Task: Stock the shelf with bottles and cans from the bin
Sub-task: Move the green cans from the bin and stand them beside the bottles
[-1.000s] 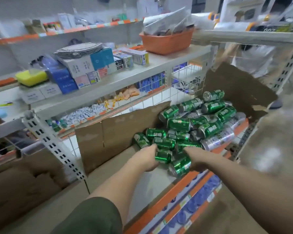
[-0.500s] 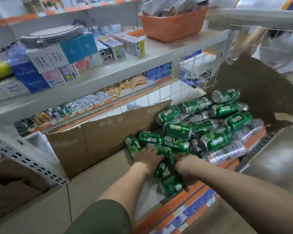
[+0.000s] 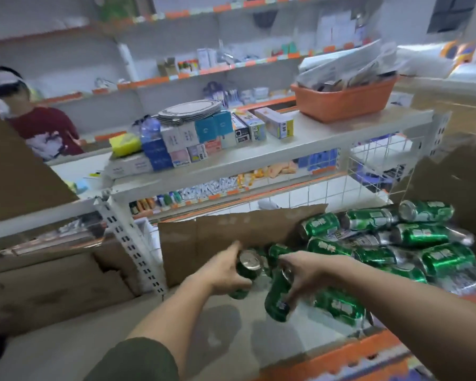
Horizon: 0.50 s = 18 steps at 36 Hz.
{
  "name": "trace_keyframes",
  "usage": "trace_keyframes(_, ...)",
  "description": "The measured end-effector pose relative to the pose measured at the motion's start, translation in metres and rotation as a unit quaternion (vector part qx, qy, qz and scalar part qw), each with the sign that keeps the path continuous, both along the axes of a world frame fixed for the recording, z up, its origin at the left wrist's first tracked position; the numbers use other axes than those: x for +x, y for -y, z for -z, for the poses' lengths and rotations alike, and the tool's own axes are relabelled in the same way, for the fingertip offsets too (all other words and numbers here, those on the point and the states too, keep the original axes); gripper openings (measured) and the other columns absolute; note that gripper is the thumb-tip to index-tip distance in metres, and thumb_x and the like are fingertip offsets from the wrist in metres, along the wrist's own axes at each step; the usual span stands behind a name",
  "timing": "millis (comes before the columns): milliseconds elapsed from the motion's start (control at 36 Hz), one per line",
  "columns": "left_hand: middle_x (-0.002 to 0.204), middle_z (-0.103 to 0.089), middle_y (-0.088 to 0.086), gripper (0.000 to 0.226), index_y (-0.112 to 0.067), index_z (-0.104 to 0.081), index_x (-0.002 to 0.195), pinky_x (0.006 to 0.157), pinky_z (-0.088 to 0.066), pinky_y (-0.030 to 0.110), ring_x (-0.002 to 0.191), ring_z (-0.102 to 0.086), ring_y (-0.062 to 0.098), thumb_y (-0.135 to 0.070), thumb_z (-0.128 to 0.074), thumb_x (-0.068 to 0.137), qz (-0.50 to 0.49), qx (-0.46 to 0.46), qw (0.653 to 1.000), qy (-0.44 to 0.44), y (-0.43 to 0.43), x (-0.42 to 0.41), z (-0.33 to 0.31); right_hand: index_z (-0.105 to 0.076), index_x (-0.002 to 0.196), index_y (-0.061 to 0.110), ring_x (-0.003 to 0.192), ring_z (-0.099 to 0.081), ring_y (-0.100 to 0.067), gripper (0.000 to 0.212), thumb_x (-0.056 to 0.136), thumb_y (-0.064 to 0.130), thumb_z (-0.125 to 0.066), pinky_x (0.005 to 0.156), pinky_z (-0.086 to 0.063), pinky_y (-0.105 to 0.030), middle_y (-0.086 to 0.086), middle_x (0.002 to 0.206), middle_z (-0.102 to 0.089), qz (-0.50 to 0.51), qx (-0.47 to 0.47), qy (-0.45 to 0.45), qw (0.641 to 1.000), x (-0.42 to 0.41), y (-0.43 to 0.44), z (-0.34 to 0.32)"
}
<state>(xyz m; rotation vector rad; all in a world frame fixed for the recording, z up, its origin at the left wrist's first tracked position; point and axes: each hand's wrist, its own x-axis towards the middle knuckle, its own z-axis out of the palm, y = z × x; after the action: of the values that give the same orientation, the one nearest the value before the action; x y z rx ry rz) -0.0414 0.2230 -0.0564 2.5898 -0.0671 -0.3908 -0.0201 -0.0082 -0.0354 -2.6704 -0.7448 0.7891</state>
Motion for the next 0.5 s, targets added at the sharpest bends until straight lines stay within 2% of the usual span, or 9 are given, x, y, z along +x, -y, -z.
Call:
trace_keyframes(56, 0.107, -0.066, 0.0, 0.062, -0.025, -0.045, 0.112, 0.084, -0.058, 0.04, 0.097, -0.066, 0.02, -0.037, -0.083, 0.065, -0.053, -0.03, 0.998, 0.035, -0.029, -0.015, -0.017, -0.051, 0.091, 0.026, 0.082, -0.058, -0.019, 0.059, 0.052, 0.055, -0.084, 0.073, -0.055, -0.041, 0.006, 0.092, -0.059, -0.01, 0.022, 0.051, 0.998, 0.0, -0.029, -0.011)
trace_keyframes(111, 0.1, -0.064, -0.002, 0.056, -0.025, -0.044, 0.104, 0.079, -0.056, 0.037, 0.093, -0.064, 0.019, -0.032, -0.084, 0.065, -0.106, -0.079, 0.989, 0.064, -0.06, -0.035, -0.033, -0.049, 0.088, 0.026, 0.083, -0.058, -0.018, 0.06, 0.05, 0.059, -0.082, 0.07, -0.053, -0.038, 0.01, 0.089, -0.058, -0.024, 0.054, 0.082, 0.995, -0.005, -0.064, -0.024)
trace_keyframes(222, 0.105, -0.066, 0.0, 0.057, -0.024, -0.05, 0.11, 0.075, -0.054, 0.03, 0.096, -0.064, 0.018, -0.025, -0.084, 0.065, -0.202, -0.138, 0.962, 0.124, -0.128, -0.083, -0.057, -0.047, 0.084, 0.026, 0.075, -0.054, -0.011, 0.056, 0.056, 0.058, -0.083, 0.057, -0.039, -0.029, 0.01, 0.085, -0.057, -0.039, 0.112, 0.128, 0.985, -0.028, -0.136, -0.05)
trace_keyframes(306, 0.116, -0.062, -0.007, 0.064, -0.029, -0.048, 0.121, 0.077, -0.051, 0.024, 0.106, -0.061, 0.016, -0.019, -0.084, 0.069, -0.219, -0.138, 0.954, 0.149, -0.179, -0.122, -0.071, -0.05, 0.084, 0.026, 0.073, -0.056, -0.011, 0.054, 0.053, 0.056, -0.082, 0.056, -0.039, -0.029, 0.008, 0.082, -0.059, -0.046, 0.147, 0.15, 0.977, -0.056, -0.188, -0.065)
trace_keyframes(389, 0.132, -0.055, -0.007, 0.076, -0.035, -0.045, 0.134, 0.088, -0.042, 0.024, 0.119, -0.054, 0.015, -0.024, -0.083, 0.069, -0.219, -0.115, 0.957, 0.151, -0.229, -0.159, -0.078, -0.054, 0.084, 0.029, 0.07, -0.059, -0.008, 0.046, 0.054, 0.049, -0.083, 0.054, -0.042, -0.023, 0.01, 0.078, -0.062, -0.052, 0.176, 0.157, 0.97, -0.087, -0.236, -0.076)
trace_keyframes(500, 0.123, -0.062, -0.007, 0.065, -0.036, -0.053, 0.125, 0.082, -0.046, 0.022, 0.11, -0.06, 0.015, -0.019, -0.082, 0.069, -0.233, -0.115, 0.952, 0.159, -0.287, -0.199, -0.078, -0.059, 0.084, 0.028, 0.073, -0.06, -0.007, 0.044, 0.054, 0.047, -0.085, 0.059, -0.047, -0.023, 0.014, 0.079, -0.064, -0.056, 0.191, 0.146, 0.969, -0.12, -0.293, -0.076)
